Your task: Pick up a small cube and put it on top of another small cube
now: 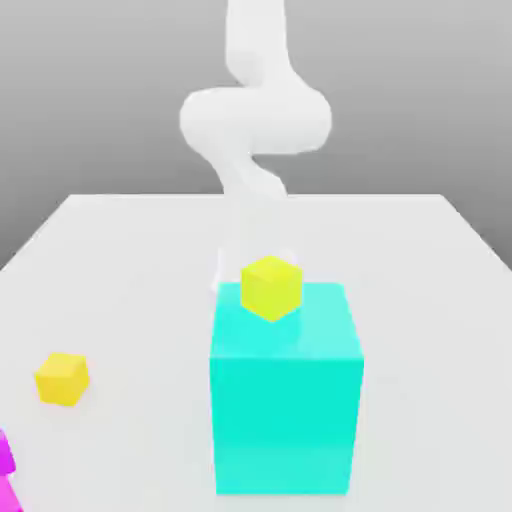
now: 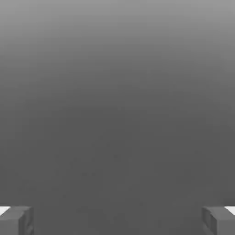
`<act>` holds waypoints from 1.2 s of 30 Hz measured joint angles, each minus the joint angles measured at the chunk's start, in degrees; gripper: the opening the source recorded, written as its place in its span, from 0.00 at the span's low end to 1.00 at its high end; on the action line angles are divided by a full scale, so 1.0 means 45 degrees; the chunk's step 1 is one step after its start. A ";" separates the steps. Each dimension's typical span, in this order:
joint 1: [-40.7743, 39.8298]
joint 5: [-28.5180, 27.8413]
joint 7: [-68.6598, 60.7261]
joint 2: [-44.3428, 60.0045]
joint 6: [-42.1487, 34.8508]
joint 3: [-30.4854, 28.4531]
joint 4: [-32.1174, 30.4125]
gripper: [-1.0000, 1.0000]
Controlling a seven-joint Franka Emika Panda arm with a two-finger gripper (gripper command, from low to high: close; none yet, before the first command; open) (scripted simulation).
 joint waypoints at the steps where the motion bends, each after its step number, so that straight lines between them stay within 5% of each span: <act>1: 0.0149 0.0029 -0.0466 0.0492 0.0078 -0.0301 0.0096 0.50; 18: 0.0890 0.2695 -0.9371 0.8377 0.1210 -0.4160 0.1629 0.50; 36: -0.2396 0.4148 -1.7098 1.6390 0.3148 -0.3499 0.3223 0.50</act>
